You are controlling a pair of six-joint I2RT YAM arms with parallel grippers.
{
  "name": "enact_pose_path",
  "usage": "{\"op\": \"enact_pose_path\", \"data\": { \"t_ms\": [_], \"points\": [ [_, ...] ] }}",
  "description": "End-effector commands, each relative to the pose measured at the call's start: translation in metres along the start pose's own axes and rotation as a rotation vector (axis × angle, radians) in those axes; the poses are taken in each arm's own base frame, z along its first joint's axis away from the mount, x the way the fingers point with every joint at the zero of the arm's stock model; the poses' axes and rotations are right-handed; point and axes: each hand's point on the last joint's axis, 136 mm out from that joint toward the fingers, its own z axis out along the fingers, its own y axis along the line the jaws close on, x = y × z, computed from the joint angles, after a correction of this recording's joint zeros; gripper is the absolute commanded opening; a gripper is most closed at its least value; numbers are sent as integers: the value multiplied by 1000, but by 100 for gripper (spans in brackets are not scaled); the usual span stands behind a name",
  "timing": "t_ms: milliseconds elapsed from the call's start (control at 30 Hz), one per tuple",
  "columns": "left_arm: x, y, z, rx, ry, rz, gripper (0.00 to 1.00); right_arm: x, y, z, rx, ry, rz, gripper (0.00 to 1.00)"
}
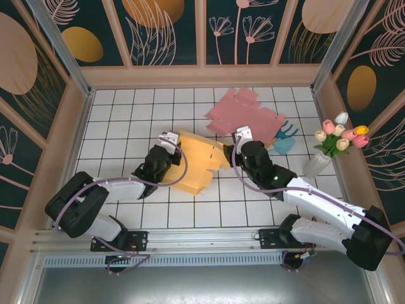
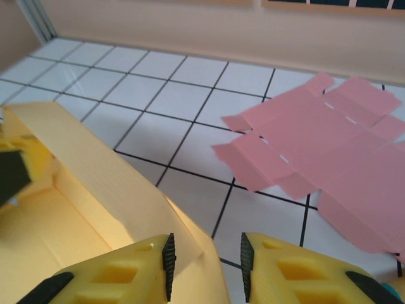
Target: Fold the paper box
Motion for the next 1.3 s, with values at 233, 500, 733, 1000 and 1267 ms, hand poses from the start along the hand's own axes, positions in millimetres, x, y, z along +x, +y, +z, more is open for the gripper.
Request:
{"op": "enact_pose_path", "data": {
  "t_ms": [233, 500, 733, 1000, 1267],
  "points": [
    [-13, 7, 2, -39, -60, -66, 0, 4, 11, 3, -50, 18, 98, 0],
    [-12, 12, -5, -50, -73, -93, 0, 16, 5, 17, -102, 67, 173, 0],
    [-12, 13, -10, -48, -88, -90, 0, 23, -4, 24, -173, 78, 226, 0],
    [-10, 12, -1, -58, -79, -100, 0, 18, 8, 20, -214, 73, 212, 0],
    [-9, 10, -1, -46, -76, -109, 0, 13, 12, 28, -217, 92, 190, 0]
  ]
}}
